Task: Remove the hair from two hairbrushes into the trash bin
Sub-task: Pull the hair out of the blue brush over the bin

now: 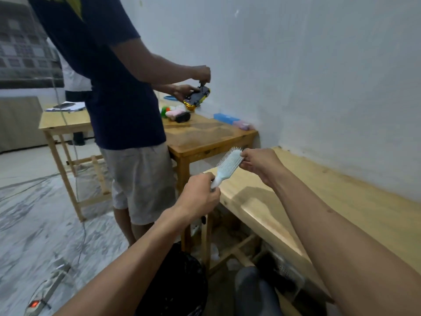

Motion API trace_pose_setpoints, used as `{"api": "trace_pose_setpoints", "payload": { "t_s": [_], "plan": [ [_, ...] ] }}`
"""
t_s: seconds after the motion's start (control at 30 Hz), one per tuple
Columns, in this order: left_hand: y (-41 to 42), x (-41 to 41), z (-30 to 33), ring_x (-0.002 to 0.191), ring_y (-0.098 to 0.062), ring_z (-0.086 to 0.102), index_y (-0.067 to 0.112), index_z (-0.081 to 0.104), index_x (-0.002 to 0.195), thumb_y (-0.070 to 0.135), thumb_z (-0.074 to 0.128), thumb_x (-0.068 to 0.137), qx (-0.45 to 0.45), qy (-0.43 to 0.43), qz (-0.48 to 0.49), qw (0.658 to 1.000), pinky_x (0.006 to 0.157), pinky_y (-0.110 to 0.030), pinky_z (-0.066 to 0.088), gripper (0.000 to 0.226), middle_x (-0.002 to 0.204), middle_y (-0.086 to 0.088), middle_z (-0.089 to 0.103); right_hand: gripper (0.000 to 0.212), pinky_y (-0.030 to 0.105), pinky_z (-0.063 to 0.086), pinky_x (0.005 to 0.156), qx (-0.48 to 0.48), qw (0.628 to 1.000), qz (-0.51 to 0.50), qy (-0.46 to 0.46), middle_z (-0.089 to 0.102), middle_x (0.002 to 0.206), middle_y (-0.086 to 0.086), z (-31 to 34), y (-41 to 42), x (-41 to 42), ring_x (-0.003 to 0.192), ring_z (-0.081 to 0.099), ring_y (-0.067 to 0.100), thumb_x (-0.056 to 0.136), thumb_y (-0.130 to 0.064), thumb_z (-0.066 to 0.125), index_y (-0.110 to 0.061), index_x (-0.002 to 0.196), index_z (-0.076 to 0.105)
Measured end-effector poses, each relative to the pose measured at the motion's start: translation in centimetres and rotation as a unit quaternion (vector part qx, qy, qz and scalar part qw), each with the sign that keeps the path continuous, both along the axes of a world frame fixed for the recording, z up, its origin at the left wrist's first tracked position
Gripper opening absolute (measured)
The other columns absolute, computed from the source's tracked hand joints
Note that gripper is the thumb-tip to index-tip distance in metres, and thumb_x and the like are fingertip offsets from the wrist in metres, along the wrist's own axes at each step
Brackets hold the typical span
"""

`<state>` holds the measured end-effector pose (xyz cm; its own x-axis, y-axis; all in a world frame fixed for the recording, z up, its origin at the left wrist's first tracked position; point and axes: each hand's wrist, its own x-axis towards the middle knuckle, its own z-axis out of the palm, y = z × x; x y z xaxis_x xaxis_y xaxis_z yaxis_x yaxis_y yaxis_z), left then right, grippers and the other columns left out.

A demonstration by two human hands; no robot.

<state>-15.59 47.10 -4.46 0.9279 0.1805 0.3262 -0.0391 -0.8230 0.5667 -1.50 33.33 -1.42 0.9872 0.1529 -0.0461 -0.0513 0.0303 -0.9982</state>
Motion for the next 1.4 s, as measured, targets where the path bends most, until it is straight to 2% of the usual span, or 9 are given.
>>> {"api": "trace_pose_setpoints", "payload": {
  "t_s": [0.1, 0.27, 0.4, 0.53, 0.73, 1.0, 1.2, 1.3, 1.4],
  "plan": [
    [-3.2, 2.2, 1.0, 0.076, -0.024, 0.065, 0.004, 0.071, 0.099, 0.017, 0.058, 0.089, 0.007, 0.006, -0.017, 1.000, 0.067, -0.042, 0.054, 0.020, 0.088, -0.009, 0.070, 0.002, 0.049, 0.059, 0.096, -0.019, 0.999, -0.030, -0.016, 0.074, 0.100, 0.024, 0.7, -3.9, 0.7, 0.083, 0.070, 0.029, 0.083, 0.001, 0.068, 0.002, 0.083, 0.070],
    [-8.8, 5.7, 1.4, 0.067, -0.030, 0.067, 0.001, 0.071, 0.097, 0.018, 0.056, 0.088, 0.006, 0.010, -0.065, 0.998, 0.062, -0.051, 0.058, 0.025, 0.083, -0.013, 0.068, 0.027, 0.034, 0.065, 0.068, -0.049, 0.998, -0.037, 0.009, 0.072, 0.115, 0.025, 1.7, -10.9, 1.3, 0.086, 0.073, 0.029, 0.090, 0.001, 0.067, 0.010, 0.116, 0.067],
    [-12.5, 8.7, 1.1, 0.068, -0.031, 0.062, 0.001, 0.069, 0.088, 0.018, 0.055, 0.088, 0.028, 0.020, -0.100, 0.994, 0.053, -0.038, 0.047, 0.022, 0.081, -0.012, 0.063, 0.025, 0.032, 0.064, 0.063, -0.049, 0.996, -0.075, 0.019, 0.071, 0.114, 0.026, 1.4, -15.3, 3.0, 0.095, 0.075, 0.034, 0.091, 0.004, 0.067, 0.013, 0.114, 0.066],
    [-15.2, 11.9, 0.4, 0.068, -0.029, 0.049, 0.010, 0.051, 0.072, 0.018, 0.053, 0.088, 0.063, 0.031, -0.112, 0.991, 0.049, -0.031, 0.024, 0.017, 0.074, -0.005, 0.045, 0.024, 0.039, 0.064, 0.081, -0.054, 0.991, -0.118, 0.031, 0.074, 0.103, 0.027, -0.1, -18.6, 6.1, 0.086, 0.077, 0.033, 0.089, 0.003, 0.072, 0.018, 0.107, 0.066],
    [-17.9, 17.5, -1.2, 0.077, -0.028, 0.051, 0.007, 0.062, 0.084, 0.018, 0.057, 0.086, 0.070, 0.034, -0.124, 0.989, 0.060, -0.033, 0.032, 0.013, 0.083, -0.008, 0.050, 0.021, 0.039, 0.064, 0.085, -0.053, 0.985, -0.154, 0.052, 0.075, 0.100, 0.026, -2.5, -21.1, 11.3, 0.087, 0.078, 0.032, 0.089, -0.001, 0.075, 0.014, 0.101, 0.067],
    [-20.3, 24.6, -3.6, 0.084, -0.029, 0.060, 0.003, 0.072, 0.093, 0.016, 0.059, 0.086, 0.044, 0.032, -0.162, 0.985, 0.061, -0.032, 0.037, 0.020, 0.089, -0.012, 0.063, 0.018, 0.032, 0.066, 0.069, -0.069, 0.977, -0.186, 0.082, 0.074, 0.100, 0.020, -4.8, -23.5, 17.2, 0.084, 0.077, 0.027, 0.092, -0.004, 0.072, 0.008, 0.104, 0.067],
    [-21.9, 28.2, -3.8, 0.074, -0.023, 0.056, 0.004, 0.071, 0.092, 0.016, 0.060, 0.088, 0.028, 0.031, -0.191, 0.981, 0.052, -0.027, 0.031, 0.017, 0.081, -0.008, 0.060, 0.019, 0.029, 0.056, 0.055, -0.102, 0.963, -0.232, 0.088, 0.073, 0.097, 0.023, -6.1, -25.3, 20.4, 0.072, 0.072, 0.026, 0.090, -0.007, 0.070, 0.008, 0.100, 0.066],
    [-22.5, 29.4, -4.0, 0.074, -0.021, 0.061, 0.005, 0.075, 0.101, 0.018, 0.063, 0.089, -0.009, 0.050, -0.195, 0.979, 0.050, -0.024, 0.037, 0.021, 0.088, -0.009, 0.070, 0.017, 0.032, 0.064, 0.067, -0.139, 0.953, -0.255, 0.086, 0.075, 0.093, 0.019, -6.4, -25.6, 21.3, 0.079, 0.076, 0.026, 0.089, -0.010, 0.074, 0.005, 0.097, 0.069],
    [-22.5, 29.9, -4.3, 0.060, -0.015, 0.054, 0.003, 0.077, 0.091, 0.016, 0.063, 0.089, -0.026, 0.055, -0.193, 0.979, 0.045, -0.023, 0.031, 0.020, 0.079, -0.011, 0.071, 0.020, 0.026, 0.055, 0.051, -0.220, 0.935, -0.266, 0.079, 0.076, 0.089, 0.016, -6.2, -25.5, 21.3, 0.062, 0.069, 0.020, 0.089, -0.018, 0.073, 0.000, 0.096, 0.070]
  ]
}}
